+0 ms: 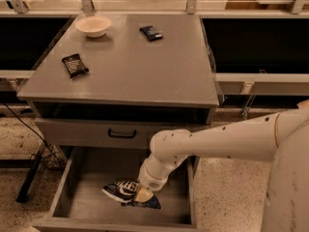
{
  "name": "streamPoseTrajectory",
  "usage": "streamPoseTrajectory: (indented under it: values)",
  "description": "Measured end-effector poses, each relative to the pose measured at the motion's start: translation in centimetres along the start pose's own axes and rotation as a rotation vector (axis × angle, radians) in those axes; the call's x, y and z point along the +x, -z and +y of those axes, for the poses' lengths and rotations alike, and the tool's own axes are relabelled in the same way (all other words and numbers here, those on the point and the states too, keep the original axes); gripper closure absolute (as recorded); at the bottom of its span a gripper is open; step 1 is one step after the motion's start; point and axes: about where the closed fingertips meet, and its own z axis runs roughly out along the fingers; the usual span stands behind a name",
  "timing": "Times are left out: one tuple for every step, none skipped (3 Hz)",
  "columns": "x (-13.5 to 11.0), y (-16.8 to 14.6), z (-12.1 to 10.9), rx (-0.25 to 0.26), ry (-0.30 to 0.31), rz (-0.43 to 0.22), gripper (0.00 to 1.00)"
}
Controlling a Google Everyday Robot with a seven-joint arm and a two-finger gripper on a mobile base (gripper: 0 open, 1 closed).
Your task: Place blue chip bag into middle drawer
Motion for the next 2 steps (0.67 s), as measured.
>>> streamPoseTrajectory:
  values:
    - [0.0,0.0,0.0,0.0,-0.001,0.0,1.0]
    - [1.2,-2.4,-0.9,-0.015,-0.05,0.027,1.0]
